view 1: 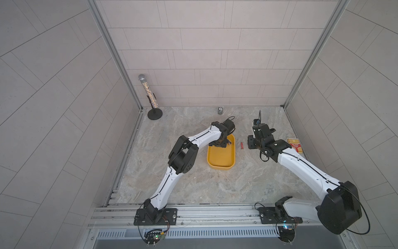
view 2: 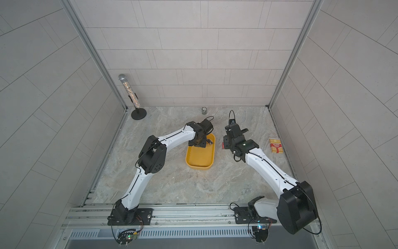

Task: Take the batteries out of the storage box
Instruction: Pick up the battery from the storage box.

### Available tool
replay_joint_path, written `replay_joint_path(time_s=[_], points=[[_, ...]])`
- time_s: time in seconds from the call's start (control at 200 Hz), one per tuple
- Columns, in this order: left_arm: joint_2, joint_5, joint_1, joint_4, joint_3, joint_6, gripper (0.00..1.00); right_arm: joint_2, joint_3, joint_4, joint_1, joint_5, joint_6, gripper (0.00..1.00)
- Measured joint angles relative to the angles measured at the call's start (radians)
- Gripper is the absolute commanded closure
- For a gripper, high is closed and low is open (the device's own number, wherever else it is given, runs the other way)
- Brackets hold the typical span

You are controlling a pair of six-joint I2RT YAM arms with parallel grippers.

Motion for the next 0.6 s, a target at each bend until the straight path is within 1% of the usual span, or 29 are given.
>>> replay_joint_path(time_s=[0.085,0.205,0.26,0.385,0.51,0.6], points=[[0.023,-0.002,0.003,-0.009,0.024,0.003,0.36,0.000,0.000,0.000,0.000,-0.005,-0.001,0.58],[0.038,-0.005,0.003,-0.020,0.051,0.010,0.40,0.000,0.000,0.000,0.000,-0.015,-0.001,0.58],[0.044,-0.007,0.003,-0.023,0.060,0.018,0.46,0.000,0.000,0.000,0.000,-0.019,-0.002,0.58],[0.055,-0.008,0.004,-0.032,0.080,0.035,0.54,0.000,0.000,0.000,0.000,-0.025,-0.005,0.58],[0.055,-0.013,0.005,-0.036,0.081,0.049,0.68,0.000,0.000,0.000,-0.001,-0.038,-0.006,0.58],[0.055,-0.019,0.005,-0.041,0.081,0.055,0.69,0.000,0.000,0.000,-0.001,-0.043,-0.007,0.57]])
